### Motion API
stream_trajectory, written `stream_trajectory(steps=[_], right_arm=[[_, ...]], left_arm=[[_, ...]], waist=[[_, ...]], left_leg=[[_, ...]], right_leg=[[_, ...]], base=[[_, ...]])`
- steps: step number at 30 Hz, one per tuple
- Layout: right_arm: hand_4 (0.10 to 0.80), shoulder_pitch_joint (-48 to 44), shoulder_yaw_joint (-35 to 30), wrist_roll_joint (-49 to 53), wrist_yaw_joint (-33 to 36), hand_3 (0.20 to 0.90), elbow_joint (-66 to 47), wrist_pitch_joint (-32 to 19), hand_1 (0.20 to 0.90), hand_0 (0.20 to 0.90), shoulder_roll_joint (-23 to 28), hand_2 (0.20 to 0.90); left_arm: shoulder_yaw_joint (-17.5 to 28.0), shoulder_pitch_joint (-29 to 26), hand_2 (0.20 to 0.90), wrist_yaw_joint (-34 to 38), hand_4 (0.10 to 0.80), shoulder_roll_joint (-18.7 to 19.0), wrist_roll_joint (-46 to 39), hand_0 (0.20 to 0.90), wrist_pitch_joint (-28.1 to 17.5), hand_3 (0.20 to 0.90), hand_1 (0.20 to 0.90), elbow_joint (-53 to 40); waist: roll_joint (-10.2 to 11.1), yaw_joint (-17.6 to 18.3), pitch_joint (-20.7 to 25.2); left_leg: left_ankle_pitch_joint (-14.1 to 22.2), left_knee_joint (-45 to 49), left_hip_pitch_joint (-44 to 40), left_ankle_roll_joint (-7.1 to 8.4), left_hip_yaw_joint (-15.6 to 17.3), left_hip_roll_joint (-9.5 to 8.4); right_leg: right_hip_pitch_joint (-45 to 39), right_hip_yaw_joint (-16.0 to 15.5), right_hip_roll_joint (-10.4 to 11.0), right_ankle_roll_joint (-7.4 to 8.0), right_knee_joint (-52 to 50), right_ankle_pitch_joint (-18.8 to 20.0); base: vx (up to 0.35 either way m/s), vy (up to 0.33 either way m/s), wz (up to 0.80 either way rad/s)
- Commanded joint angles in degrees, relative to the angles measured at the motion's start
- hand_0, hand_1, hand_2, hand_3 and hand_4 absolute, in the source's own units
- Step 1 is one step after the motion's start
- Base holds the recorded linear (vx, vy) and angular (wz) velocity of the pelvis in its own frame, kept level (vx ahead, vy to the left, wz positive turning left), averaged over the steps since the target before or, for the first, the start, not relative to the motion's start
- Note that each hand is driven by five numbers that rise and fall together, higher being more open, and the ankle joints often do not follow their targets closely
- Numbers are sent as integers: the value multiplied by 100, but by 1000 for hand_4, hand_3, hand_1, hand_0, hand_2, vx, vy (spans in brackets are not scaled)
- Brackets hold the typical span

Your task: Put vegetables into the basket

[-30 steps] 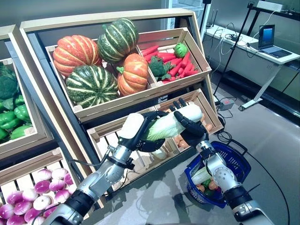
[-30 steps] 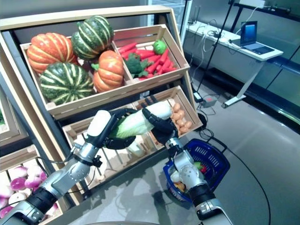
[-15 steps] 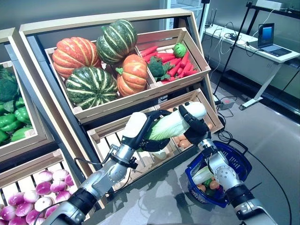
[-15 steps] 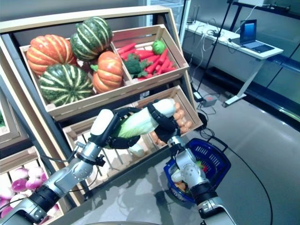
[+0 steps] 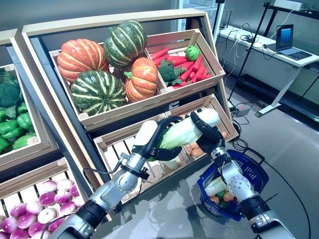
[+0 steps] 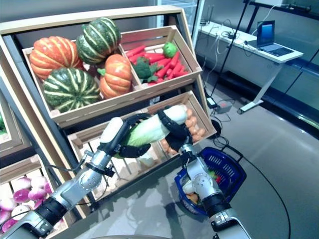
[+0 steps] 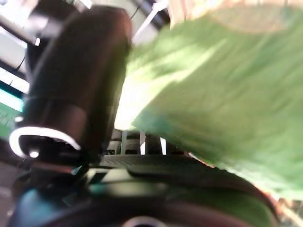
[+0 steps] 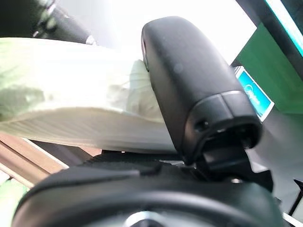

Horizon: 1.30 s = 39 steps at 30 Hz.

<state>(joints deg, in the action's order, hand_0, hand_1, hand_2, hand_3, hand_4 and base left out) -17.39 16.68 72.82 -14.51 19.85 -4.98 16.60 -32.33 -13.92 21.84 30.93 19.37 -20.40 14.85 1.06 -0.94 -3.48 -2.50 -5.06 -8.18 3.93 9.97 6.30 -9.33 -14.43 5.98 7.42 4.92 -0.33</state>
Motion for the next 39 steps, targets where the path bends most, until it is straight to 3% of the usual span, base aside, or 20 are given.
stream_trajectory(steps=[1, 5, 13, 19, 25, 30, 39], right_arm=[[400, -1333, -573, -2, -211, 300, -395, -855, 300, 300, -54, 300], [400, -1377, -716, -28, -160, 300, -286, -864, 300, 300, 82, 300], [400, -1392, -874, -148, -186, 300, 39, -823, 300, 300, 404, 300], [400, -1410, -983, -296, -91, 300, 269, -902, 300, 300, 664, 300], [400, -1444, -1287, -798, 381, 300, 760, -1010, 300, 300, 1112, 300], [400, -1600, -1377, -1670, 937, 300, 1411, -1218, 300, 300, 1842, 300], [400, -1693, -1510, -2602, 2321, 300, 2365, -1343, 300, 300, 2409, 300]], left_arm=[[86, -427, 900, -60, 800, -155, -386, 900, 381, 900, 900, 970], [236, -313, 900, -7, 800, -400, -328, 900, 674, 900, 900, 2031], [500, -409, 900, 40, 800, -549, -612, 900, 993, 900, 900, 3414], [782, -465, 900, 38, 800, -515, -943, 900, 972, 900, 900, 3746], [1217, -424, 900, -99, 800, -366, -1371, 900, 792, 900, 900, 3373], [1459, -505, 900, -277, 800, 111, -1676, 900, 757, 900, 900, 2428], [1378, -1000, 900, -274, 800, 839, -1948, 900, 587, 900, 900, 1424]], waist=[[19, 61, 338], [12, 104, 353], [-5, 235, 366], [-5, 275, 340], [12, 228, 291], [45, 140, 207], [20, 31, -237]], left_leg=[[366, 30, 162, 58, 55, -36], [364, 35, 142, 65, 101, -27], [345, 54, 114, 72, 188, -3], [343, 76, 99, 87, 229, 13], [359, 97, 88, 96, 213, 28], [393, 207, 133, 101, 172, 49], [556, 926, 593, 67, -52, 102]], right_leg=[[259, 374, 143, 142, -117, 105], [256, 386, 141, 143, -123, 99], [289, 477, 128, 154, -156, 104], [301, 512, 134, 152, -186, 102], [278, 505, 145, 141, -215, 85], [308, 457, 207, 132, -313, 80], [760, 437, 443, 175, -1206, -146]], base=[[0, 0, 0], [0, 0, 0], [17, 9, -8], [0, 0, 0], [44, -20, -2], [57, -57, 0], [46, -84, 1]])
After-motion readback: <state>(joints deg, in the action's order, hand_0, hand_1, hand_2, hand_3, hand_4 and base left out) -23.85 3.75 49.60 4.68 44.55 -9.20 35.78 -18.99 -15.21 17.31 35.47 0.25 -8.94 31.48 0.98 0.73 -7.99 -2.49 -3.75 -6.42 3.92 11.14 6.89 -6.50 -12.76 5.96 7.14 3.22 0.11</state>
